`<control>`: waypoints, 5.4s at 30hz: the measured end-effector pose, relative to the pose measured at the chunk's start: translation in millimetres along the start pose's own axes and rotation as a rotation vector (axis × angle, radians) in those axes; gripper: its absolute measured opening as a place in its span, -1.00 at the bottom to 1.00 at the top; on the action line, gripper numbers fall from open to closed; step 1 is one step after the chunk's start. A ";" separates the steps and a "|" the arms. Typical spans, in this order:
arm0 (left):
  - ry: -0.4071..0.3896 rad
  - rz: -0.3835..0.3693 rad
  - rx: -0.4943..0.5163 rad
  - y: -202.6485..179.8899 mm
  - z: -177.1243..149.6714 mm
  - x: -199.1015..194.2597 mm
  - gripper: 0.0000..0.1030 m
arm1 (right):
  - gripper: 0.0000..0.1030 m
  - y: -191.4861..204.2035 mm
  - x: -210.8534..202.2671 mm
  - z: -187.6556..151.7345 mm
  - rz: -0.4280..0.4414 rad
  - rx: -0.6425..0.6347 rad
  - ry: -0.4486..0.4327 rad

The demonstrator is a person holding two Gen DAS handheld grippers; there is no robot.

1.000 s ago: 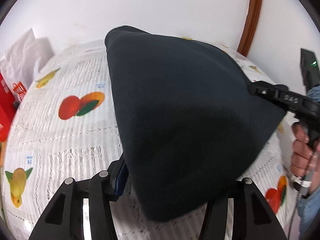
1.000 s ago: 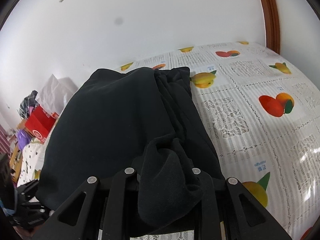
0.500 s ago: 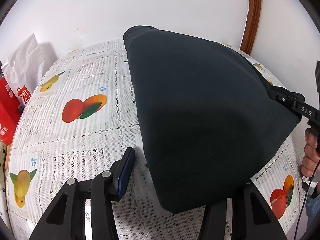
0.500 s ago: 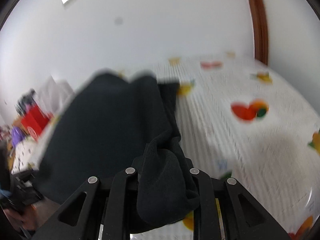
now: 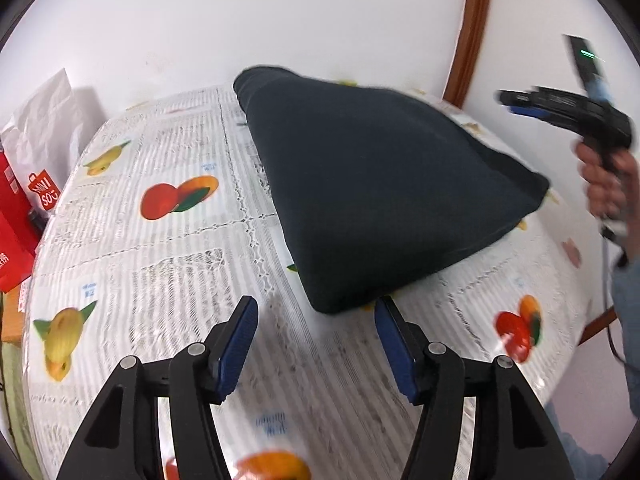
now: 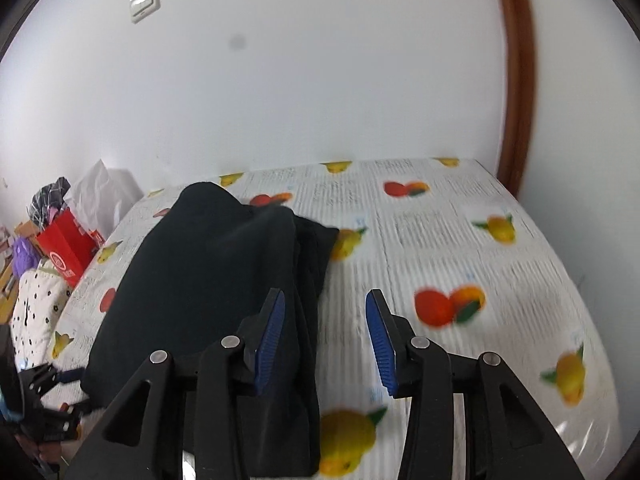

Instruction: Fold small clothes

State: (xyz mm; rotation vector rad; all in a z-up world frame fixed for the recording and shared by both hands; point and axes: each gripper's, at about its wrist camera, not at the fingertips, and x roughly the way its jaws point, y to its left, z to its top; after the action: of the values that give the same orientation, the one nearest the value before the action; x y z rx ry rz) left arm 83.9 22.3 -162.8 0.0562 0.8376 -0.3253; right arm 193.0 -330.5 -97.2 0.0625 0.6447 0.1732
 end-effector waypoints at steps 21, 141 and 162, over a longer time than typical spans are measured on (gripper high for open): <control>0.021 0.061 -0.051 32.2 96.6 80.3 0.35 | -0.05 34.6 169.0 74.6 0.099 0.045 0.272; 0.036 0.046 -0.084 12.0 32.7 46.4 -0.06 | -0.46 40.3 30.1 -128.7 0.006 -0.070 0.185; 0.046 0.115 -0.127 39.9 39.7 65.0 0.02 | -0.41 68.9 74.1 -92.5 0.020 -0.023 0.183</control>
State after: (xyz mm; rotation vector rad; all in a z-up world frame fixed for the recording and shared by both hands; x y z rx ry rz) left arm 165.1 36.2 -187.2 -0.0062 0.8951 -0.1628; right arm 185.7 -249.0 -207.2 0.0313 0.8243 0.2066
